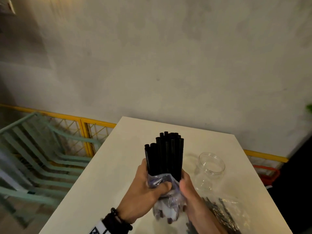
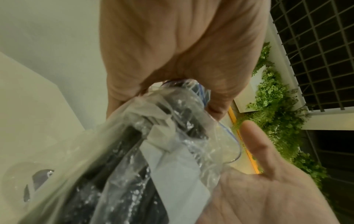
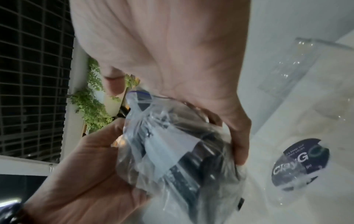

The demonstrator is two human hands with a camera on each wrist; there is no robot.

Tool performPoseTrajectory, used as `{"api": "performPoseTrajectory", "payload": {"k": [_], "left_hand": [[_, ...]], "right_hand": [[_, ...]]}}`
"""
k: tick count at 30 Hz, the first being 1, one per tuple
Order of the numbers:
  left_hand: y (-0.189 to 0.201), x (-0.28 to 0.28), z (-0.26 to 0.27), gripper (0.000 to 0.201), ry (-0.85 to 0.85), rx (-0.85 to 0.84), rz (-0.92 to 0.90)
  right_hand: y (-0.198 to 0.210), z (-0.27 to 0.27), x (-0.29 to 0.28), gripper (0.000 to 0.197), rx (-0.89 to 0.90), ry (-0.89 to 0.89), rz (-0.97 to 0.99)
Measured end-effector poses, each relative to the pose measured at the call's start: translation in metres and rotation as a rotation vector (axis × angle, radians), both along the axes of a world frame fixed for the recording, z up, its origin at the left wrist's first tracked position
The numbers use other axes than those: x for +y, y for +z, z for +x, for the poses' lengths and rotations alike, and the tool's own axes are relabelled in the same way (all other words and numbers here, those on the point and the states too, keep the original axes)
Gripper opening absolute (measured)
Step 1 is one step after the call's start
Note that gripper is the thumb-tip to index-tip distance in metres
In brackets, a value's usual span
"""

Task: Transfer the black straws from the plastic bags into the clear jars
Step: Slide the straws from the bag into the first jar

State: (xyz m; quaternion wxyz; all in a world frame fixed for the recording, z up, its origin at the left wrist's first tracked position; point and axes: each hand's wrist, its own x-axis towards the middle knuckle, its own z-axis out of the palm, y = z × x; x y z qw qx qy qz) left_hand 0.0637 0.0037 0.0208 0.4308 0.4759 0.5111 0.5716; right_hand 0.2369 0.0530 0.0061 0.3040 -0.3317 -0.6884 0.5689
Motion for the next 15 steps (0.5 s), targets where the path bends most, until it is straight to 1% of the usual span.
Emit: {"api": "performPoseTrajectory", "payload": {"k": [1, 2, 4, 5, 6, 7, 8, 10, 11, 12, 13, 14, 15], "left_hand": [[-0.002, 0.001, -0.004, 0.065, -0.029, 0.005, 0.0], [-0.003, 0.002, -0.008, 0.065, -0.055, -0.004, -0.002], [-0.005, 0.004, -0.015, 0.065, -0.129, -0.024, -0.021], [-0.006, 0.005, -0.018, 0.064, -0.174, -0.03, -0.036], [-0.007, 0.005, -0.021, 0.064, -0.216, -0.04, -0.049], [-0.01, 0.006, -0.024, 0.064, -0.251, -0.054, -0.057], [-0.013, 0.007, -0.027, 0.066, -0.28, -0.076, -0.064], [-0.017, 0.011, -0.03, 0.07, -0.327, -0.139, -0.084], [-0.019, 0.013, -0.031, 0.07, -0.347, -0.162, -0.085], [-0.021, 0.016, -0.031, 0.068, -0.362, -0.17, -0.081], [-0.02, 0.017, -0.031, 0.065, -0.375, -0.174, -0.082], [-0.019, 0.018, -0.031, 0.062, -0.385, -0.191, -0.083], [-0.019, 0.02, -0.031, 0.058, -0.387, -0.22, -0.08]], "right_hand": [[0.0, -0.007, -0.002, 0.042, -0.005, -0.054, 0.035], [0.004, -0.016, -0.008, 0.043, -0.035, -0.052, 0.026], [0.006, -0.026, -0.021, 0.063, -0.105, -0.049, -0.01], [0.008, -0.026, -0.026, 0.068, -0.055, -0.068, -0.037], [0.007, -0.025, -0.025, 0.069, -0.041, -0.065, -0.029], [0.0, -0.023, -0.021, 0.07, -0.06, -0.024, 0.009], [-0.005, -0.02, -0.021, 0.074, -0.094, -0.024, 0.011], [-0.005, -0.024, -0.02, 0.092, -0.268, -0.09, 0.084], [-0.007, -0.028, -0.018, 0.096, -0.236, -0.064, 0.128], [-0.011, -0.031, -0.014, 0.096, -0.167, -0.03, 0.168], [-0.015, -0.03, -0.01, 0.094, -0.151, -0.052, 0.267], [-0.005, -0.028, -0.011, 0.098, -0.119, -0.09, 0.294], [-0.014, -0.022, -0.01, 0.101, -0.134, -0.062, 0.254]]}}
